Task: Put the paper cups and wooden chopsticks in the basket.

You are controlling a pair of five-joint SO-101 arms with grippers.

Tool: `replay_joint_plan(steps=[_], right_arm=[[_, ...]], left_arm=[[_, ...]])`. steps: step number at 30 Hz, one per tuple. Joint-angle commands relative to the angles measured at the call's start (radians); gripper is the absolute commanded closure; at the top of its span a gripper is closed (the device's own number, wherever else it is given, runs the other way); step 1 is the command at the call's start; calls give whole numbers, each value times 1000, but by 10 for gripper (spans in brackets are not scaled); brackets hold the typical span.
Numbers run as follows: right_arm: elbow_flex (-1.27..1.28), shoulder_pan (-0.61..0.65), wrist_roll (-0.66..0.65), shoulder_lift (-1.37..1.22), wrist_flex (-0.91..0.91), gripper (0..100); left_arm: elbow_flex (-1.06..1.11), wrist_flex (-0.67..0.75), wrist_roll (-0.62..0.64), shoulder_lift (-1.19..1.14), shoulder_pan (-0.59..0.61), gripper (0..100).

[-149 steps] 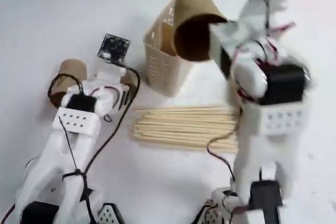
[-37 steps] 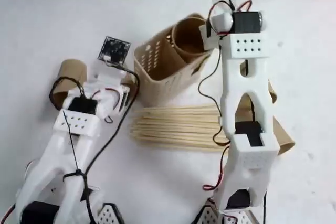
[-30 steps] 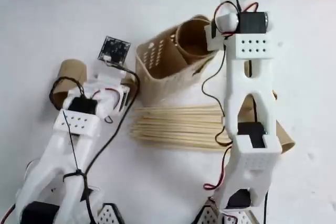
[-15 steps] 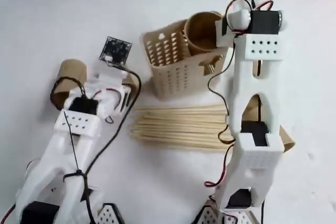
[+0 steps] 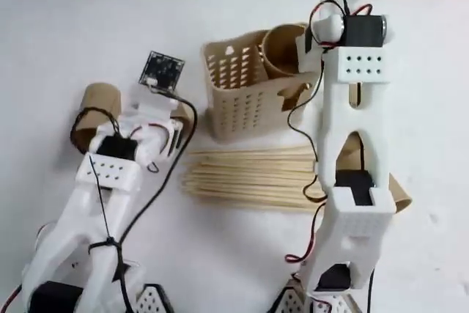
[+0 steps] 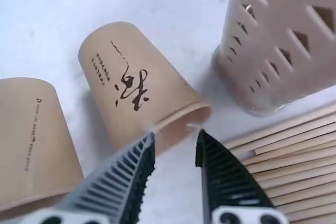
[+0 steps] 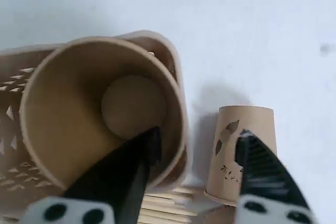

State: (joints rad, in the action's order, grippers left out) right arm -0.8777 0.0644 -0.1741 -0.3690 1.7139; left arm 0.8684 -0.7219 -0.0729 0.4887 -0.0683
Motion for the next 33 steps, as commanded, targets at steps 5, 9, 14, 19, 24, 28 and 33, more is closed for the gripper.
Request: replay_joint_plan(steps=[5, 9, 14, 19, 24, 28, 33], right_arm=[[-18, 16, -31, 209, 4, 733], [0, 12, -29, 286, 8, 735], [183, 7, -32, 424, 5, 906], [342, 8, -32, 584, 5, 973], [522, 10, -34, 779, 5, 971], [764, 27, -98, 955, -4, 971], [1119, 24, -176, 1219, -56, 971]], left_arm=[[-107, 12, 9, 38, 51, 854], [-186, -57, 6, 38, 71, 854], [-374, -267, -46, 38, 74, 854], [-512, -405, -72, 38, 145, 854], [-580, -539, -175, 38, 234, 854], [-626, -644, -262, 38, 309, 854], [-655, -701, -368, 39, 412, 854]])
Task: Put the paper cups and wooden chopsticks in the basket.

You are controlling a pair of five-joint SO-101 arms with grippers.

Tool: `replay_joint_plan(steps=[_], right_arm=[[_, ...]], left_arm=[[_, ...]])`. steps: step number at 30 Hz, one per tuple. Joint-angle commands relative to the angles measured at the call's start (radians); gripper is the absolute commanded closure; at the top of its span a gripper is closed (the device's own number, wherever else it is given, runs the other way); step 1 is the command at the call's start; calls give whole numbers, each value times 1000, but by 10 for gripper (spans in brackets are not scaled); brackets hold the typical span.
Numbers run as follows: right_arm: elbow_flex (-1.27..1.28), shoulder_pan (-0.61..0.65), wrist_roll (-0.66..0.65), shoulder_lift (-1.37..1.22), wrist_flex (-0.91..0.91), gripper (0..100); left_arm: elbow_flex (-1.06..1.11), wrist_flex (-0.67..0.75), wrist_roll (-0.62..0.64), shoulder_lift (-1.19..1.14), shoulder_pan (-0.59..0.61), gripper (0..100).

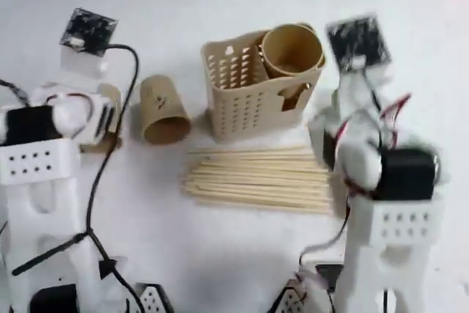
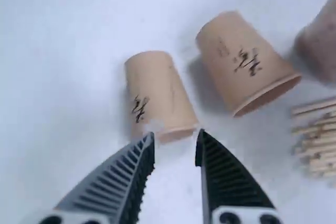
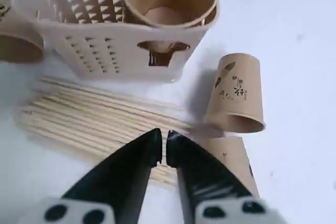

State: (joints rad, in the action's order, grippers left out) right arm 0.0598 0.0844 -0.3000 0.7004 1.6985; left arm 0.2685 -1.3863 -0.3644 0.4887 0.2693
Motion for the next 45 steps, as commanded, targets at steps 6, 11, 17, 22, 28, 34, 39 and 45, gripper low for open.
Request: replay_joint_plan(steps=[6, 11, 17, 22, 28, 34, 39, 45], right_arm=[[680, 2, -242, 512, -151, 967], [844, -94, -393, 763, -176, 967], [875, -268, -405, 845, -200, 967], [1057, -317, -436, 846, -323, 967], [1249, -341, -434, 854, -432, 967], [1425, -348, -434, 855, -515, 967], [1519, -352, -440, 855, -567, 971], [1580, -352, -442, 855, -650, 967]], left_arm=[[-46, -109, -100, 39, 105, 856], [-40, -127, -132, 56, 107, 857], [157, -69, -206, 312, 107, 854], [443, 46, -328, 512, 101, 823], [582, 235, -365, 518, 88, 801], [621, 411, -520, 341, 145, 800], [554, 479, -634, 157, 245, 800], [529, 605, -683, 39, 263, 799]])
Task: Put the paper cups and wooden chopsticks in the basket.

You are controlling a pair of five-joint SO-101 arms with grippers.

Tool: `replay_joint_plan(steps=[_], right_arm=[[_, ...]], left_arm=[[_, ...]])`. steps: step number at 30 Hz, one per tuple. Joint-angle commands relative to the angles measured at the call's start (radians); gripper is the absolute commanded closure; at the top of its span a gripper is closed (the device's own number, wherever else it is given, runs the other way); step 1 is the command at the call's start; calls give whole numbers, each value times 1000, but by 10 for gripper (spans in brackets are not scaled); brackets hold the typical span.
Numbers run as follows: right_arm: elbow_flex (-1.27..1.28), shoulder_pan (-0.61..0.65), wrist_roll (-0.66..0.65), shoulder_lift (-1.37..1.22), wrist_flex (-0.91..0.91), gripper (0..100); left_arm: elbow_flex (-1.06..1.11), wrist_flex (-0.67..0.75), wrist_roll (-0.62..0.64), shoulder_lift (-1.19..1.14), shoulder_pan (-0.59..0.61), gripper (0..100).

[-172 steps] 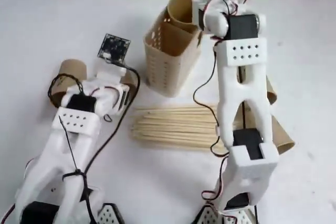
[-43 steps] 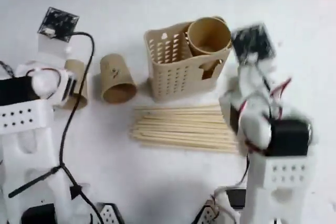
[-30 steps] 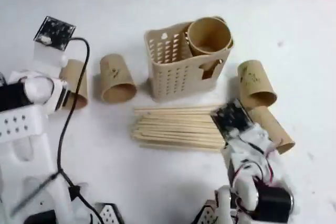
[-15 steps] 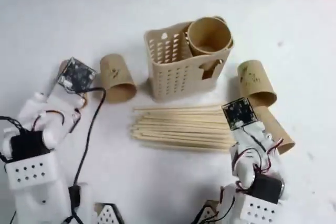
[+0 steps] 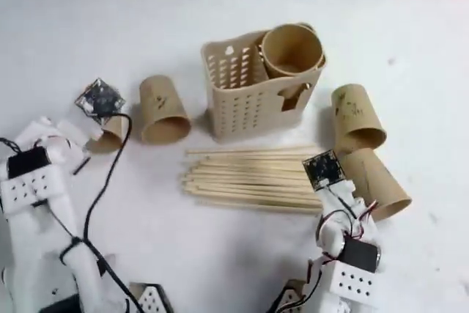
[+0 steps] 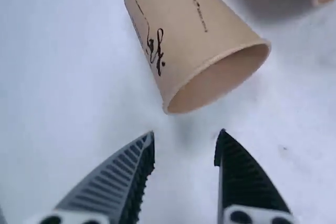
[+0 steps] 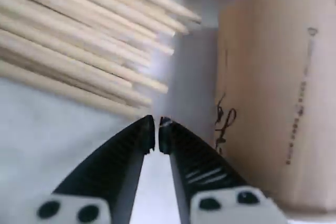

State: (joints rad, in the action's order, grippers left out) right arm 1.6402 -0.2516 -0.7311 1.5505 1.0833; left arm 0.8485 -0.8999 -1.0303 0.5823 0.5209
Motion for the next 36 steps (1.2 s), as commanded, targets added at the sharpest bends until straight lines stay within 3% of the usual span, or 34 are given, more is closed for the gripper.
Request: replay_joint_plan(steps=[1, 10, 15, 23, 26, 32, 36], right_arm=[[2, -16, -11, 5, -38, 967], [6, -16, -11, 5, -36, 967], [6, -16, -11, 5, -39, 969], [8, -16, -11, 5, -39, 971], [8, -16, -11, 5, -41, 971], [12, -16, -11, 5, -42, 971], [25, -15, -11, 5, -74, 971]], left_arm=[[-49, 157, -17, -71, 12, 799], [-58, 431, -5, -315, -1, 800], [-58, 611, 64, -417, -10, 800], [-58, 758, 241, -481, -87, 805], [-58, 764, 269, -481, -119, 815], [-51, 761, 273, -476, -150, 979], [-60, 697, 275, -475, -148, 976]])
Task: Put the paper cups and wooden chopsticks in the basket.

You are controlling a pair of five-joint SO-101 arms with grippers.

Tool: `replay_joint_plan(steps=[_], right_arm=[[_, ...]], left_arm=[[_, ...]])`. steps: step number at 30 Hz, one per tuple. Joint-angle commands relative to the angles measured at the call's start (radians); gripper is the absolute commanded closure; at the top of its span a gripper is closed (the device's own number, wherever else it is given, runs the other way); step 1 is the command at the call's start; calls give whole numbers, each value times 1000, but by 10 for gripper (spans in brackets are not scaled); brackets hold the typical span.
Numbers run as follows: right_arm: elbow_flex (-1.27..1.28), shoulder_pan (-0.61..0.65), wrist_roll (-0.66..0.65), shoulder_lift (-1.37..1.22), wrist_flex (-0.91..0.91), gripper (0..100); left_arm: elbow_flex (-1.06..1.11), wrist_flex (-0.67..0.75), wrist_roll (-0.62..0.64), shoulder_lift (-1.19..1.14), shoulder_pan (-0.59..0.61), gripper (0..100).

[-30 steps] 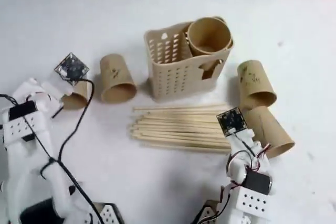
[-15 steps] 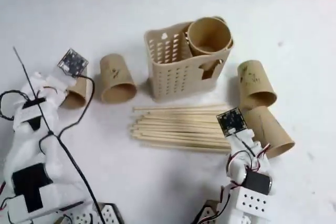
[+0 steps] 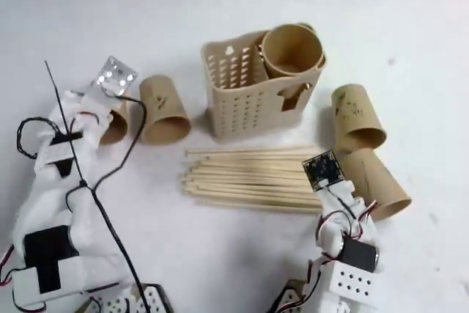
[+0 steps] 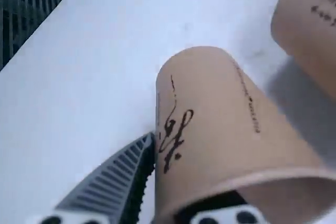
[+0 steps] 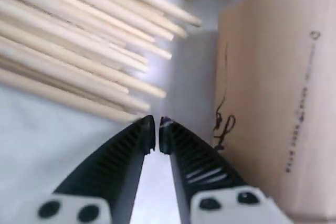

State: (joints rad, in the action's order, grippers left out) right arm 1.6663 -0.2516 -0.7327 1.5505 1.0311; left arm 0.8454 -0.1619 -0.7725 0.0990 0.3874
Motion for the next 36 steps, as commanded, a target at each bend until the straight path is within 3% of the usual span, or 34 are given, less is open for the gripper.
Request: replay_joint_plan(steps=[1, 6, 15, 23, 29, 36], right_arm=[[-2, -15, -9, 5, -24, 971], [-2, -15, -8, 5, -24, 971], [-2, -15, -8, 5, -24, 971], [5, -15, -9, 5, -28, 970], [6, -15, -9, 5, -28, 969], [6, -16, -9, 5, -28, 970]], left_arm=[[-68, -66, 17, 8, -13, 977], [-173, -241, 21, 8, -10, 977], [-626, -845, 152, 8, -18, 977], [-1082, -1234, 178, 8, -42, 977], [-1367, -1461, 250, 8, -236, 977], [-1571, -1445, 425, -1, -565, 977]])
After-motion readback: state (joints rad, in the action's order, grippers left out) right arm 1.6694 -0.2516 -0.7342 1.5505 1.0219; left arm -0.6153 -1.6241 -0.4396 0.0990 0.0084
